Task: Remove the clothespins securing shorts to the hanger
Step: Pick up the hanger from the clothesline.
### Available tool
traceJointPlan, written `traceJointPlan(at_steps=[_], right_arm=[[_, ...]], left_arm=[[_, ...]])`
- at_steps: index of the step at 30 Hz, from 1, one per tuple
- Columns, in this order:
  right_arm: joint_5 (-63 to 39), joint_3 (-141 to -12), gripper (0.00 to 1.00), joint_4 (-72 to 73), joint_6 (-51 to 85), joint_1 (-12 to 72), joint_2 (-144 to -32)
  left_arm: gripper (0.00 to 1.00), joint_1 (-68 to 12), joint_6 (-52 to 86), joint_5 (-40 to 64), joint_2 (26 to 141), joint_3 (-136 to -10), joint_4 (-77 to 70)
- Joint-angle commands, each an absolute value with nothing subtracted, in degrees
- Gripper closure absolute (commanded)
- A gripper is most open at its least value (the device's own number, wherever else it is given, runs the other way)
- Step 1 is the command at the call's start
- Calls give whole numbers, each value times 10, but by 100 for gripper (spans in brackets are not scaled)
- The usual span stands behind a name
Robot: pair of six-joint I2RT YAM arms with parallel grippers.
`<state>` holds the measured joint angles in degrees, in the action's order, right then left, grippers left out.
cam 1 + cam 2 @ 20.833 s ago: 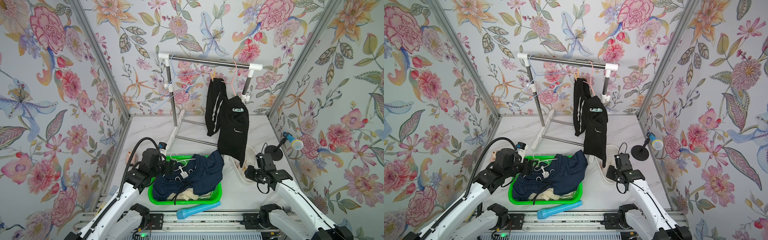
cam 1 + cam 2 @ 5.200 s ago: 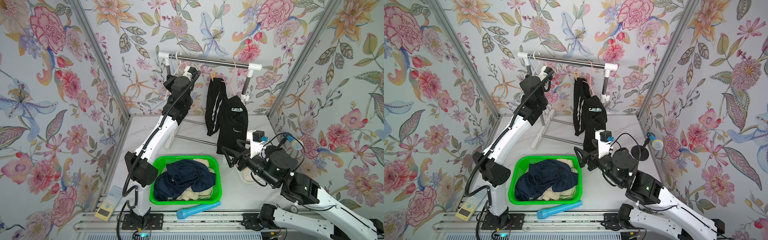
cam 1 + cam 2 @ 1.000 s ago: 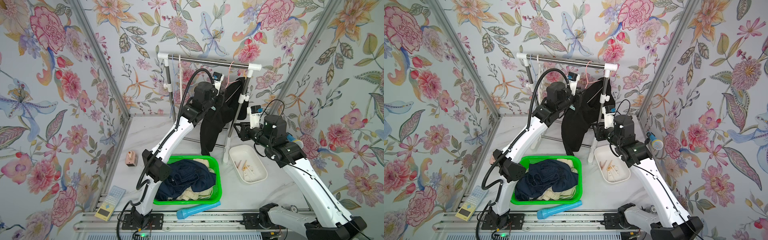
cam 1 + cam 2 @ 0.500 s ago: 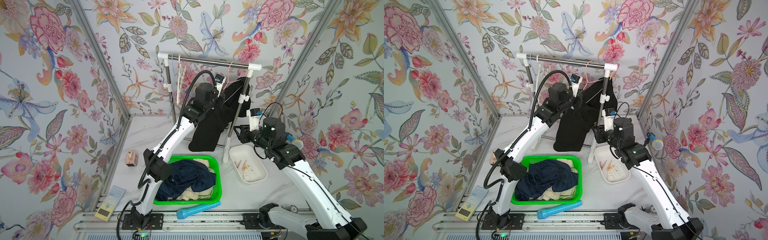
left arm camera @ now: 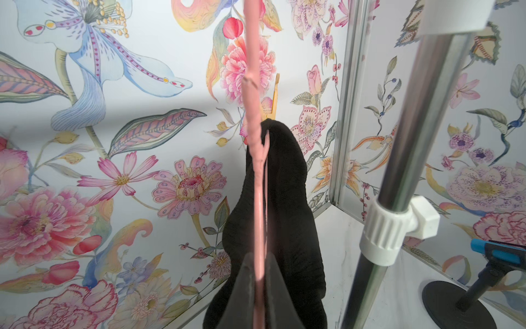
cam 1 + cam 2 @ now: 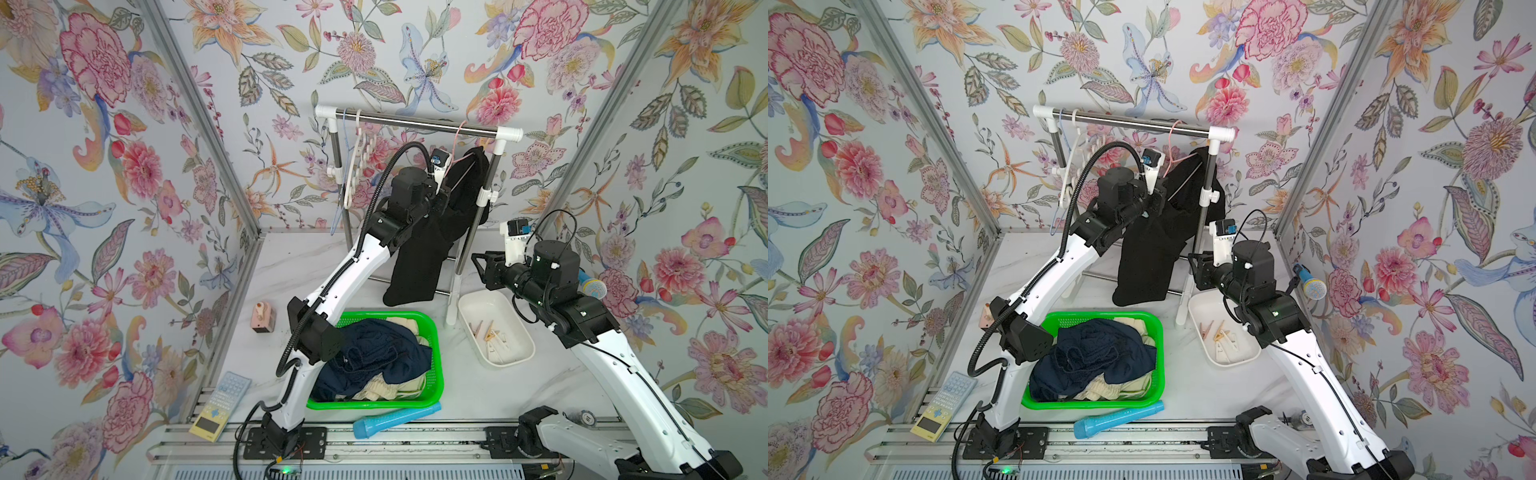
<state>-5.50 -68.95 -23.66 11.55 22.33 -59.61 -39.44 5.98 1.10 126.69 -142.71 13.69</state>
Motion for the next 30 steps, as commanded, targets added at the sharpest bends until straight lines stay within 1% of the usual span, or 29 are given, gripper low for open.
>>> traceJointPlan(at_steps=[1, 6, 17, 23, 30], right_arm=[[-45, -680, 58, -226, 115, 221, -585], [-45, -673, 58, -225, 118, 217, -578], [-48, -655, 58, -226, 123, 207, -558], [-51, -649, 57, -226, 124, 202, -547], [-52, -642, 56, -225, 125, 197, -542]], left_arm=[[100, -394, 36, -38, 1205, -1418, 51], [100, -393, 9, -71, 1178, -1411, 45], [100, -393, -25, -91, 1117, -1331, 28], [100, -392, -55, -90, 1074, -1259, 62], [100, -392, -80, -84, 980, -1109, 37]])
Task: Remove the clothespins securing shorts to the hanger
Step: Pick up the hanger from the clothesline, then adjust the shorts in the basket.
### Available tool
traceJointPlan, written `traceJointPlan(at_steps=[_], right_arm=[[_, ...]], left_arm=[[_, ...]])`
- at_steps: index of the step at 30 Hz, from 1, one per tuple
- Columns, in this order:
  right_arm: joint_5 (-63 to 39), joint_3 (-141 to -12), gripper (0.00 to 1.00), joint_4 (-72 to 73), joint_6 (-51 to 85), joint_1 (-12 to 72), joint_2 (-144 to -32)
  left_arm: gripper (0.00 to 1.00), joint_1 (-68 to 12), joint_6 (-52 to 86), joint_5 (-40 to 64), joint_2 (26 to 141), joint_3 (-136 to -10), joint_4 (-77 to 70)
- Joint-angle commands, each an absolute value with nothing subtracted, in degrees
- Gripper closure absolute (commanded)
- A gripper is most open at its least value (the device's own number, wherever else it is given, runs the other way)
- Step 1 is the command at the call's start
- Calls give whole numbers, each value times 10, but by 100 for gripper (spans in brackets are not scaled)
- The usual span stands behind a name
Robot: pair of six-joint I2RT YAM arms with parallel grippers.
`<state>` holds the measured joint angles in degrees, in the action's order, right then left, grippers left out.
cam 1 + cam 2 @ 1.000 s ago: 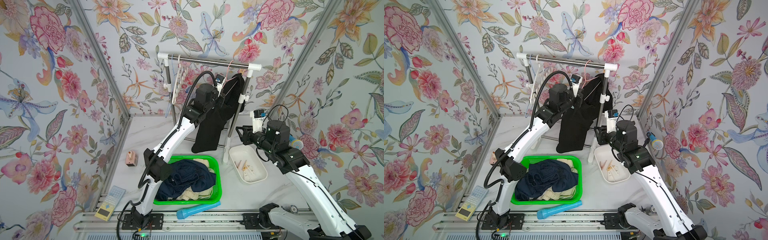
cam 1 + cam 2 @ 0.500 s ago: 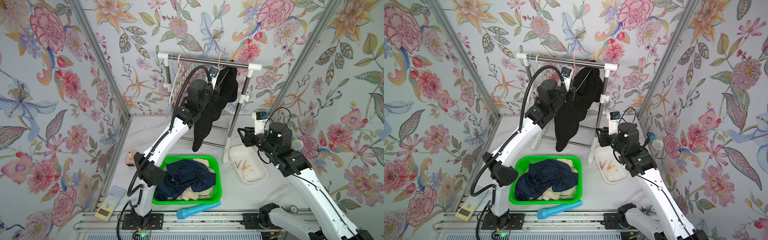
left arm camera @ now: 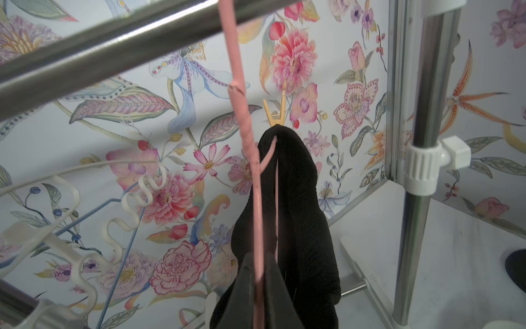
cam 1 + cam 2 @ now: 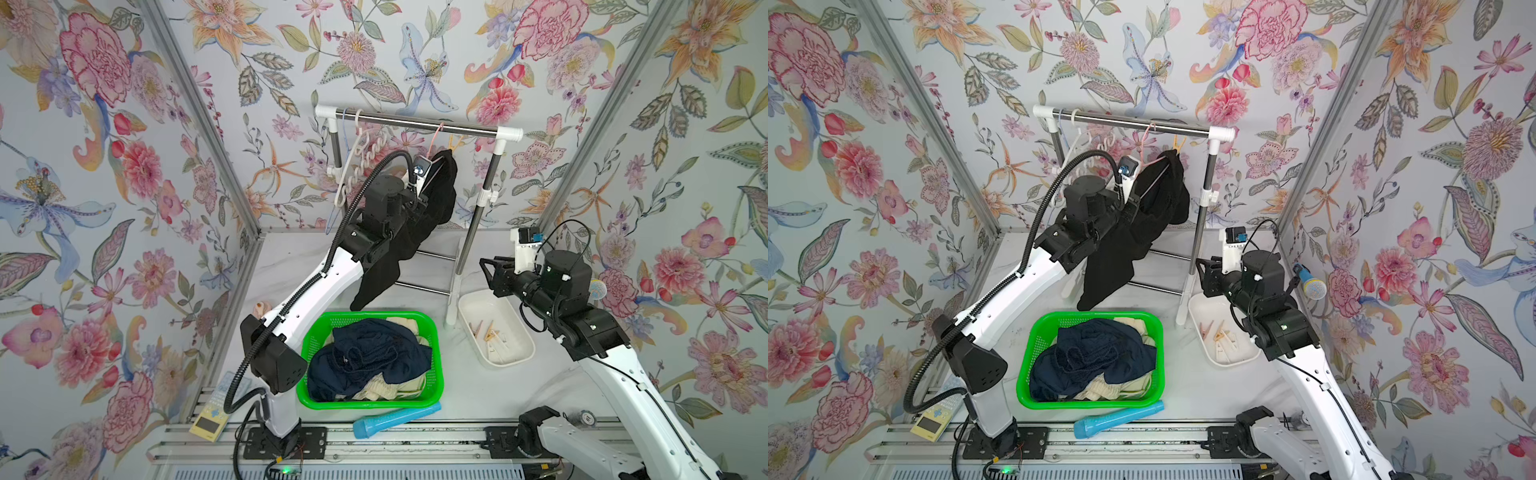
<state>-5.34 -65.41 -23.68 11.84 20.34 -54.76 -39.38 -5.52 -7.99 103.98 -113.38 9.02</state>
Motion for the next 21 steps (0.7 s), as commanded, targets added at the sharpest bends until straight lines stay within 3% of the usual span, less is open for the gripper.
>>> traceJointPlan(at_steps=[1, 11, 21], right_arm=[[-53, -641, 56, -226, 124, 196, -542], [-74, -615, 48, -226, 124, 188, -528], [-102, -601, 17, -225, 124, 183, -510]], left_arm=[[100, -392, -86, -85, 966, -1092, 33], [100, -392, -104, -59, 746, -873, -6], [100, -392, -109, -19, 558, -850, 106]])
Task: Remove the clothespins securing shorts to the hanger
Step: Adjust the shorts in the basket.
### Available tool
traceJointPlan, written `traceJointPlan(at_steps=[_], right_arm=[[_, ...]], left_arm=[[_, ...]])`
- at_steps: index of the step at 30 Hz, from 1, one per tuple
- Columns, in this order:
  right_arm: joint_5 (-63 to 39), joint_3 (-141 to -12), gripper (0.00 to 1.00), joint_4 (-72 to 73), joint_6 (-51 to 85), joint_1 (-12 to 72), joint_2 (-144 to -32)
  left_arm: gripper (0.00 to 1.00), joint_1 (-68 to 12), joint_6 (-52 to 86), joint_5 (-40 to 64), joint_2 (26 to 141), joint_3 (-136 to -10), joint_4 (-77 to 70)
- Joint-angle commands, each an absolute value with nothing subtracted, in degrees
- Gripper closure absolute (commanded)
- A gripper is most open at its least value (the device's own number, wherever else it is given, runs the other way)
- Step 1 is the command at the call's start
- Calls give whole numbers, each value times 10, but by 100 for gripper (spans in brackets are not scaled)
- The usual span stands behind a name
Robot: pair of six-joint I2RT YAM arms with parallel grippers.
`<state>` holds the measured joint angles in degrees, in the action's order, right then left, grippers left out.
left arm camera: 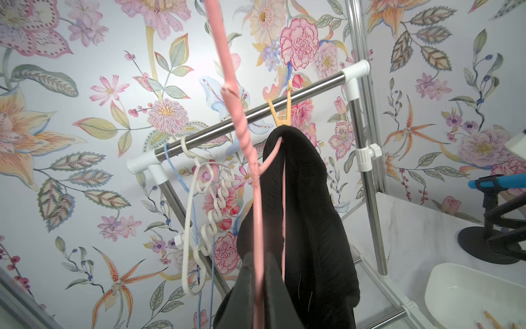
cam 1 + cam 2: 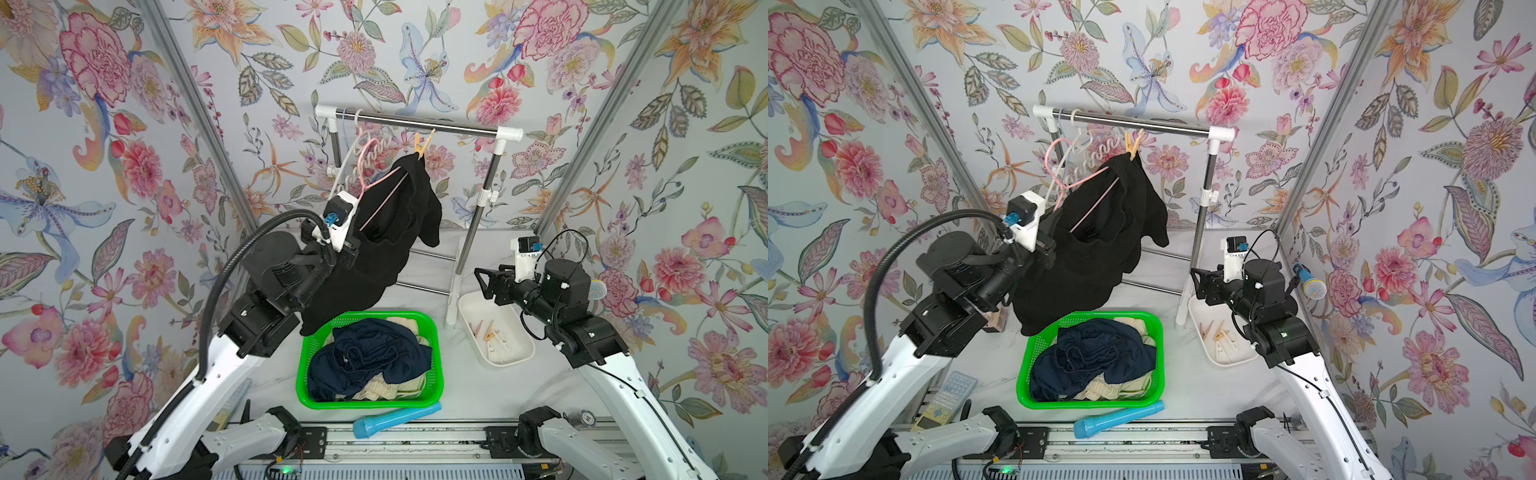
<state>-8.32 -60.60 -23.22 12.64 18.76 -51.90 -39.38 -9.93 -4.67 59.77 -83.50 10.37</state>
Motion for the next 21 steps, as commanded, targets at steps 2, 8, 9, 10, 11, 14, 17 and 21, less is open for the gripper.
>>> traceJointPlan(at_steps=[2, 8, 9, 10, 11, 14, 17, 21], right_arm=[[-112, -602, 12, -223, 124, 182, -510], [-147, -604, 3, -215, 127, 179, -510], [-149, -605, 2, -214, 127, 179, -509], [-152, -606, 2, -214, 128, 179, -510], [-153, -606, 2, -214, 128, 179, -510], [-156, -606, 2, -214, 134, 180, -506], [-157, -605, 1, -213, 139, 179, -500], [-151, -608, 0, -213, 141, 179, -489]], left_arm=[[100, -392, -109, -6, 529, -857, 126], [100, -392, -93, 41, 473, -874, 189], [100, -392, -90, 47, 468, -877, 195], [100, -392, -90, 55, 465, -880, 200], [100, -392, -93, 60, 463, -887, 205], [100, -392, -100, 57, 461, -912, 216], [100, -392, -108, 70, 464, -938, 234], [100, -392, -117, 81, 453, -955, 248]])
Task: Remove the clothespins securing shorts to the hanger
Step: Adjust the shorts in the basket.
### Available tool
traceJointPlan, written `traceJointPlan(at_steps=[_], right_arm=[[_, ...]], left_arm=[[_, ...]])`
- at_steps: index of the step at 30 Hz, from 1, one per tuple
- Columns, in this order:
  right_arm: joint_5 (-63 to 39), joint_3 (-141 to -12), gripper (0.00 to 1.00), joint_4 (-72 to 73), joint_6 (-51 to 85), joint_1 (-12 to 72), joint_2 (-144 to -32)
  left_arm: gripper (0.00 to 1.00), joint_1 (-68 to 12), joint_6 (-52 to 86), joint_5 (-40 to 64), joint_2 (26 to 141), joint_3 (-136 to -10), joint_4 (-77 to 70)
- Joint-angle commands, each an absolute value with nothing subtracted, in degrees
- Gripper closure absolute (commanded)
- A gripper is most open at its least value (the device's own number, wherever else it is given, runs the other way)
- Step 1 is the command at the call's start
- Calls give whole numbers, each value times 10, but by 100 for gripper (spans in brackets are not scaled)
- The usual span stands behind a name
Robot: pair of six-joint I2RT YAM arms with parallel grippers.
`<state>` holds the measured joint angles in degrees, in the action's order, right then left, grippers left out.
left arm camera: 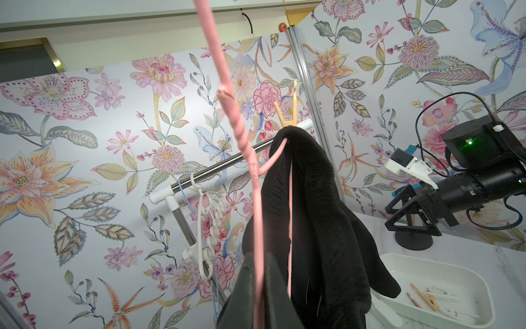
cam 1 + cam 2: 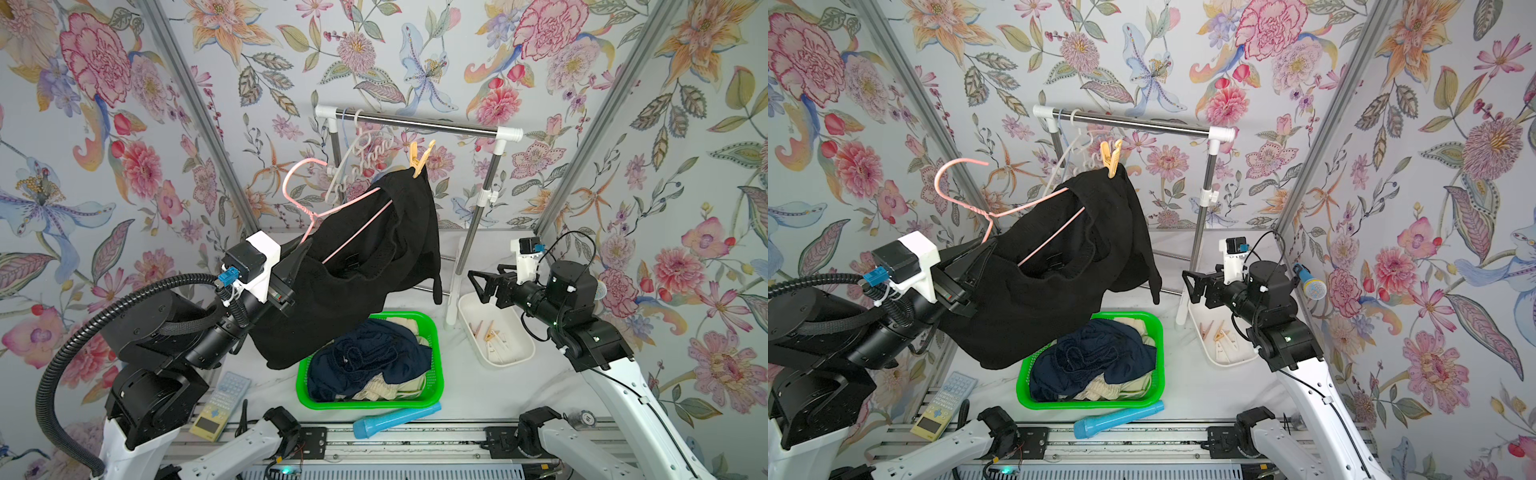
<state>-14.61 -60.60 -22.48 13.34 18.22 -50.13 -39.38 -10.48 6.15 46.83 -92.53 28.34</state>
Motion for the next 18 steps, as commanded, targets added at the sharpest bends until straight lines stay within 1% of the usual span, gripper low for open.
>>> traceJointPlan(at_steps=[1, 7, 11, 15, 16, 18], right_arm=[[-152, -609, 0, -213, 141, 179, -487], [-157, -616, 1, -212, 145, 180, -477], [-162, -610, 1, -211, 145, 179, -469], [-206, -601, 0, -194, 134, 179, -453], [-221, -602, 1, -191, 130, 177, -448], [-266, -606, 9, -189, 126, 172, -447]], left_arm=[[100, -392, -118, 80, 450, -953, 248], [100, -392, -112, 120, 459, -947, 283], [100, -392, -111, 156, 449, -904, 304], [100, -392, -107, 159, 421, -832, 307], [100, -392, -108, 161, 414, -816, 305], [100, -392, -115, 172, 405, -789, 300]])
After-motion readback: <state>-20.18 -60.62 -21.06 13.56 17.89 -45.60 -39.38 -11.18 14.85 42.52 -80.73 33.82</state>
